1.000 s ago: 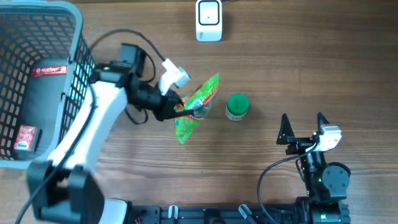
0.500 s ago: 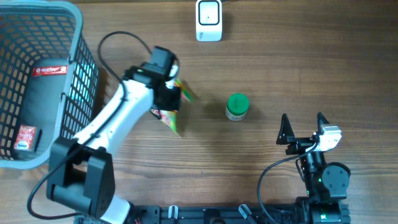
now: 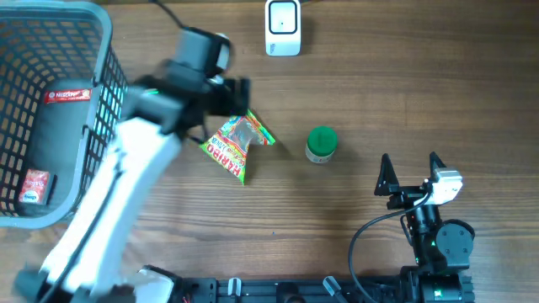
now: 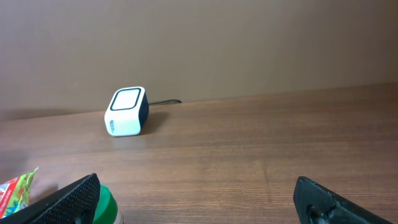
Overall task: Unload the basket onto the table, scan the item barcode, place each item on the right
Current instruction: 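Place the Haribo bag on the table left of the jar, then reach into the basket and grasp the mint-green wipes pack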
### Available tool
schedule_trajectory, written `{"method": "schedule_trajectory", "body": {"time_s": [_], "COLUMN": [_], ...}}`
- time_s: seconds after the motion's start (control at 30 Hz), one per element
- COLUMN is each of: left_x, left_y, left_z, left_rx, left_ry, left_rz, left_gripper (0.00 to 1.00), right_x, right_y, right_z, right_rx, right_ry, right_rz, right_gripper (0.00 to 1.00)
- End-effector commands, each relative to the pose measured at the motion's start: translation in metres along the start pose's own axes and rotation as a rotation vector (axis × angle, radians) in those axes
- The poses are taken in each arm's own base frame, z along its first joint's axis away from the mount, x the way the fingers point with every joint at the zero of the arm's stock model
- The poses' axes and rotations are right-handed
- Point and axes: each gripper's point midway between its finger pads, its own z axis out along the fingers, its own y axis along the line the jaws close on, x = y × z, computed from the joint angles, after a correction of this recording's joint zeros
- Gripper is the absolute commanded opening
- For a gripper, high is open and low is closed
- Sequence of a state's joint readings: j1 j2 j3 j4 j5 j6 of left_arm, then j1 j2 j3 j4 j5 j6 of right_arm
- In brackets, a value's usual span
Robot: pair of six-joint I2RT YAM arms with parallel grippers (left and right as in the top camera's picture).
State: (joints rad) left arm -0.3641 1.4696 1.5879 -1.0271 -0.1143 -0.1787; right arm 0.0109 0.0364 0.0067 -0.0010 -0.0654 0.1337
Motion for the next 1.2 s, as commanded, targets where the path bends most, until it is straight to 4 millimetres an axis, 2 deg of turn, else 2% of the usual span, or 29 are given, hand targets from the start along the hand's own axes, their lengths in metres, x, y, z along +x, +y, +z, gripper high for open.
{"method": "schedule_trajectory", "body": {"time_s": [0.0, 0.07, 0.13, 0.2, 0.3, 0.33, 0.43, 0.53, 0.6, 0.67, 0.9, 1.07, 1.17], "left_x": [-0.032, -0.034, -0.034, -0.033, -0.018, -0.010, 0.008, 0.022, 0.031, 0.044, 0.090, 0.115, 0.126], "left_y": [0.035, 0.056, 0.084, 0.111, 0.171, 0.189, 0.223, 0.258, 0.273, 0.285, 0.311, 0.318, 0.320], "left_z": [-0.084, -0.115, -0.140, -0.154, -0.159, -0.152, -0.130, -0.089, -0.062, -0.027, 0.072, 0.111, 0.123], "left_rx": [-0.019, -0.067, -0.140, -0.186, -0.295, -0.318, -0.335, -0.276, -0.255, -0.252, -0.269, -0.278, -0.288], "left_ry": [-0.230, -0.308, -0.377, -0.427, -0.443, -0.411, -0.320, -0.187, -0.109, -0.004, 0.256, 0.359, 0.396], "left_rz": [-0.093, -0.087, -0.168, -0.313, -0.654, -0.750, -0.912, -1.050, -1.103, -1.144, -1.215, -1.238, -1.240], "left_gripper": [1.00, 1.00, 1.00, 1.00, 1.00, 1.00, 1.00, 1.00, 1.00, 1.00, 1.00, 1.00, 1.00], "right_x": [0.000, 0.000, 0.000, 0.000, 0.000, 0.000, 0.000, 0.000, 0.000, 0.000, 0.000, 0.000, 0.000], "right_y": [-0.002, -0.002, -0.002, -0.002, -0.002, -0.002, -0.002, -0.002, -0.002, -0.002, -0.002, -0.002, -0.002], "right_z": [0.000, 0.000, 0.000, 0.000, 0.000, 0.000, 0.000, 0.000, 0.000, 0.000, 0.000, 0.000, 0.000], "right_rx": [0.013, 0.013, 0.013, 0.013, 0.013, 0.013, 0.013, 0.013, 0.013, 0.013, 0.013, 0.013, 0.013], "right_ry": [-0.003, -0.003, -0.003, -0.003, -0.003, -0.003, -0.003, -0.003, -0.003, -0.003, -0.003, -0.003, -0.003], "right_rz": [-0.001, -0.002, -0.002, -0.001, -0.001, -0.002, -0.002, -0.001, -0.001, -0.001, -0.001, -0.002, -0.001], "right_gripper": [1.00, 1.00, 1.00, 1.00, 1.00, 1.00, 1.00, 1.00, 1.00, 1.00, 1.00, 1.00, 1.00]}}
